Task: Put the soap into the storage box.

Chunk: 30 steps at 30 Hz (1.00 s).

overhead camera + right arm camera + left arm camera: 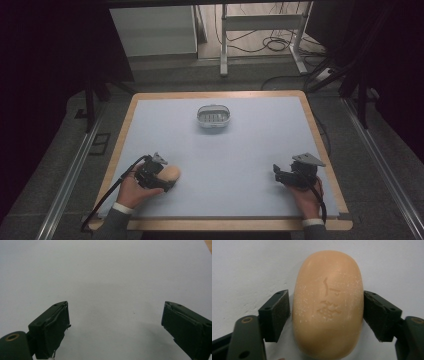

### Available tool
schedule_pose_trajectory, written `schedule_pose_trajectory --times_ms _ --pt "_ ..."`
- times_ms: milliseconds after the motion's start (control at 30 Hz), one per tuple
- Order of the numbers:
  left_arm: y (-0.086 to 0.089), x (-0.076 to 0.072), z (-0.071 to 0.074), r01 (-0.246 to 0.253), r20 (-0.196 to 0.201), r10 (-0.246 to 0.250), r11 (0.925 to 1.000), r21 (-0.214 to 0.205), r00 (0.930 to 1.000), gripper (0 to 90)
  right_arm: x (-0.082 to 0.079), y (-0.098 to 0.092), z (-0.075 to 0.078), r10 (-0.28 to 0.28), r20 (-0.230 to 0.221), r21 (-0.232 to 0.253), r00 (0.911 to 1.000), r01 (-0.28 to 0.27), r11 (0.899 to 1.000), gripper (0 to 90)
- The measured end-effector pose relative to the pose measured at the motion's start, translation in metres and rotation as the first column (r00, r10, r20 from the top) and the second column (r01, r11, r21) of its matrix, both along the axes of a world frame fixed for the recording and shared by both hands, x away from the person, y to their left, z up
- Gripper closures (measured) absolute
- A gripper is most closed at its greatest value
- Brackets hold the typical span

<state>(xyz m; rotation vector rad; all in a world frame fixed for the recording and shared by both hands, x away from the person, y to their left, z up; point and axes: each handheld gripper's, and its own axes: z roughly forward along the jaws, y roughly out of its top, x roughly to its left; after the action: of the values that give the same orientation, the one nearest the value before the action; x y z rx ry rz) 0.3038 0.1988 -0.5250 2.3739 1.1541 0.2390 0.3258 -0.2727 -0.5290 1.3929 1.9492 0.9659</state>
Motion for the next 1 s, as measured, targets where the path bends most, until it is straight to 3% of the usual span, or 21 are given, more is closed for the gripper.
schedule_pose_trajectory --times_ms 100,1000 --pt "0.000 0.000 0.000 0.000 0.002 0.000 1.0000 -0.002 1.0000 32.0 0.000 0.000 0.000 0.000 -0.001 -0.002 1.0000 0.000 1.000 8.0" --pt "-0.003 0.006 0.020 0.026 0.025 -0.025 0.9996 -0.010 0.9994 32.4 0.000 0.000 0.000 -0.003 -0.003 -0.001 1.0000 0.003 1.000 8.0"
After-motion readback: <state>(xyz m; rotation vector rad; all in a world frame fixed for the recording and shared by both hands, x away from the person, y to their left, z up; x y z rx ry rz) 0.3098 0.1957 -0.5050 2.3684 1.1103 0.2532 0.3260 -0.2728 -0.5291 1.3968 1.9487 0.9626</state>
